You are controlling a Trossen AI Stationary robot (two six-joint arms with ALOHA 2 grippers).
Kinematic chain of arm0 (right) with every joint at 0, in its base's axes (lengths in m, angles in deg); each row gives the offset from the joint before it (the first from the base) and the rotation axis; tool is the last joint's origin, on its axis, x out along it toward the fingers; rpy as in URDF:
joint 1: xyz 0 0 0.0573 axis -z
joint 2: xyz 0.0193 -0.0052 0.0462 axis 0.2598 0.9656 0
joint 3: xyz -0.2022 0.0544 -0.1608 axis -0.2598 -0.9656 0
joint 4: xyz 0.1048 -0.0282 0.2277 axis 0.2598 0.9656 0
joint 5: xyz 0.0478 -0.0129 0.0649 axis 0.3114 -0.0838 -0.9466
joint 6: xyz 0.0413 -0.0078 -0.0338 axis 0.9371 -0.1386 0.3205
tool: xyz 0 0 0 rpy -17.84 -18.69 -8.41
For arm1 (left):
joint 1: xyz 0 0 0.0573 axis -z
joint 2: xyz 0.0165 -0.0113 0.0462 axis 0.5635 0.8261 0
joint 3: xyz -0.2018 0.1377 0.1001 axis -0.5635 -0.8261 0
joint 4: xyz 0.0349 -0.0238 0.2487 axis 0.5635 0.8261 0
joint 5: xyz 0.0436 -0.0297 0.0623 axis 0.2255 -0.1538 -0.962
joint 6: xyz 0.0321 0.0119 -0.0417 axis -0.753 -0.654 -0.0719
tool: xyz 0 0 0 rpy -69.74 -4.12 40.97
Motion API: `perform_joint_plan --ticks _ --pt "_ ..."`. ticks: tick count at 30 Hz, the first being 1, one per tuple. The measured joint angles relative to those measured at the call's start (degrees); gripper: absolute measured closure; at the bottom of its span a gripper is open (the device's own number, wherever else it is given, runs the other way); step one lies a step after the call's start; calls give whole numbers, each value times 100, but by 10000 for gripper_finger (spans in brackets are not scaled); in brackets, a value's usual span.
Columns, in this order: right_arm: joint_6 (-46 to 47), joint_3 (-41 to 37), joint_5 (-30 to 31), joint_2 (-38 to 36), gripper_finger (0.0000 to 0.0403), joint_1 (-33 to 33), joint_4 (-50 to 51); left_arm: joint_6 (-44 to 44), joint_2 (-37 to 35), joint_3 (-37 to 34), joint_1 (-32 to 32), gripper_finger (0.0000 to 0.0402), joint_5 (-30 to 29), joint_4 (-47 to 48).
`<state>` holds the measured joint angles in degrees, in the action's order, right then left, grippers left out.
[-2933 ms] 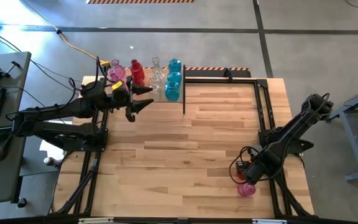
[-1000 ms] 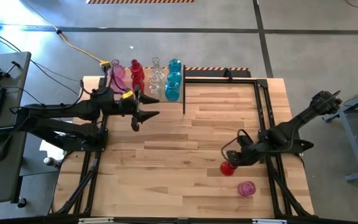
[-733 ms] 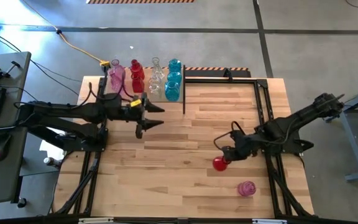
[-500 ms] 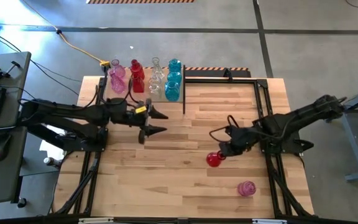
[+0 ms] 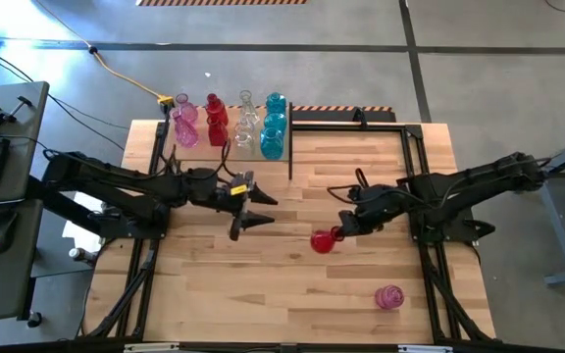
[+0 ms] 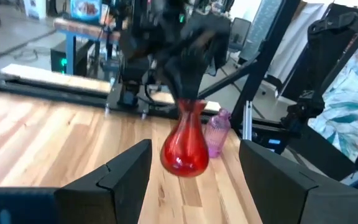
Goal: Sort vases onto shelf
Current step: Put the red vase on the shelf aligned with the other red vases
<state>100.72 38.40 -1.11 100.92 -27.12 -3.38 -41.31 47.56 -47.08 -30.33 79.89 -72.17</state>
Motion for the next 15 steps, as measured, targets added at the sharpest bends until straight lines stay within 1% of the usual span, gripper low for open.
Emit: perform_joint_plan --ticks 5,11,15 --pt "2 0 7 1 403 97 -549 248 167 0 -2 167 36 -45" --pt "16 0 89 1 403 125 -1111 284 252 2 -2 167 269 -435" --pt "155 0 136 1 403 121 -1230 283 250 5 -3 167 282 -570"
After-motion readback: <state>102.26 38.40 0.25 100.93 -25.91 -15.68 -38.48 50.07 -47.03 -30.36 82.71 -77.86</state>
